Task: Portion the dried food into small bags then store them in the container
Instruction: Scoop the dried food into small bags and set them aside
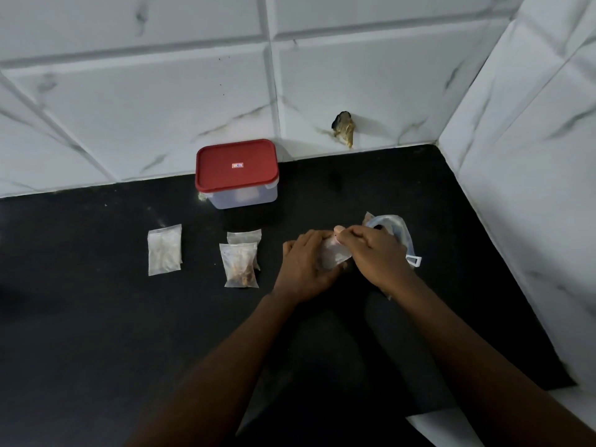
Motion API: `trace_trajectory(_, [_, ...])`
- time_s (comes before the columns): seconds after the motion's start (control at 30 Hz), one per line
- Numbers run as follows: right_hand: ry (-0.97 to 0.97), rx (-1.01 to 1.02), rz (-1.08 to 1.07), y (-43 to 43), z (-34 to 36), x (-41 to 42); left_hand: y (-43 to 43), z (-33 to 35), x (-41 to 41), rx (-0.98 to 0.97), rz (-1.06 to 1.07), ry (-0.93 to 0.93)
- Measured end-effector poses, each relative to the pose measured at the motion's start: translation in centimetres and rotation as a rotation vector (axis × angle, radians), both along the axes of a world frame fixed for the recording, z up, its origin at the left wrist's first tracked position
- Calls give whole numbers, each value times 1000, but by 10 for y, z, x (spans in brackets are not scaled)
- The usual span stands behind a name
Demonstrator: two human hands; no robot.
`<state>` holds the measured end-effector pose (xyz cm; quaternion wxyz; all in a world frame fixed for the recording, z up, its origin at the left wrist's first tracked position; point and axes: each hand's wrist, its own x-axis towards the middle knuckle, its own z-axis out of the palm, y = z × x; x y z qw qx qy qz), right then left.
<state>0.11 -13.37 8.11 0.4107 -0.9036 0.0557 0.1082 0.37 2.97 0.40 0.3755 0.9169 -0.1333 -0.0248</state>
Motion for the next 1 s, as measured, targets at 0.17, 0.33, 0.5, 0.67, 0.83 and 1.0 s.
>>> trace_trajectory(0.17, [-109,-185,55,-2,-7,-3,0,-5,3,-122,11,50])
trace_trajectory(0.33, [-58,-143,116,-14,-20,0,-5,-7,4,-155,34,92])
trace_trajectory(0.5, [32,-52,91,-17,-20,1,-17,-10,3,-165,6,111])
trace_trajectory(0.67, [51,-109,112,-21,-19,0,-26,-6,-1,-145,0,58])
trace_trajectory(0.83, [18,-139,124,-26,-17,-1,-33,-5,2,-178,22,51])
trace_trajectory(1.0, [-62,103,-58,-38,-15,-6,-35,-8,4,-287,44,54])
